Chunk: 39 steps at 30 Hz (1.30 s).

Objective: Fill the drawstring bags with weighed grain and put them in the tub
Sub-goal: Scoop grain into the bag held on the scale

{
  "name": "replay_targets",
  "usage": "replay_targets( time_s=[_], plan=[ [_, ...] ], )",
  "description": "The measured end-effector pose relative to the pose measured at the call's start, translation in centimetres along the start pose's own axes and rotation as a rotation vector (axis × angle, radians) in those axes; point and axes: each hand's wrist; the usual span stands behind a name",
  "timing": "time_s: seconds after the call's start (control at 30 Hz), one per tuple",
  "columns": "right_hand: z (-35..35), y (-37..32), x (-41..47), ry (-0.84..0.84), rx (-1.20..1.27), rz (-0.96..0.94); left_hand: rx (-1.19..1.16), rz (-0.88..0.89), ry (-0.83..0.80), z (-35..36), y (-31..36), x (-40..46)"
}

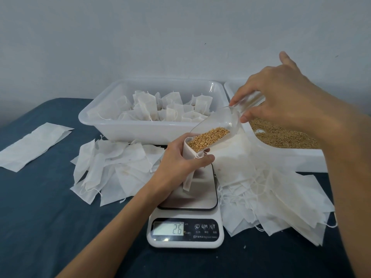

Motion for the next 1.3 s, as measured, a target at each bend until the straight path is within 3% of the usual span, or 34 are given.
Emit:
replay_targets(
  time_s=[1.3],
  plan=[
    [-1.8,-1.0,-1.9,0.142,-0.081,-0.065,-0.066,0.083,0.057,0.0,0.5,-0.2]
  ],
)
Point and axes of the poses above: each hand's wrist, its own x-axis towards the middle knuckle, its own z-axis out of the palm, y = z × x, and after that the axes turned 14 degrees about z, right-handed
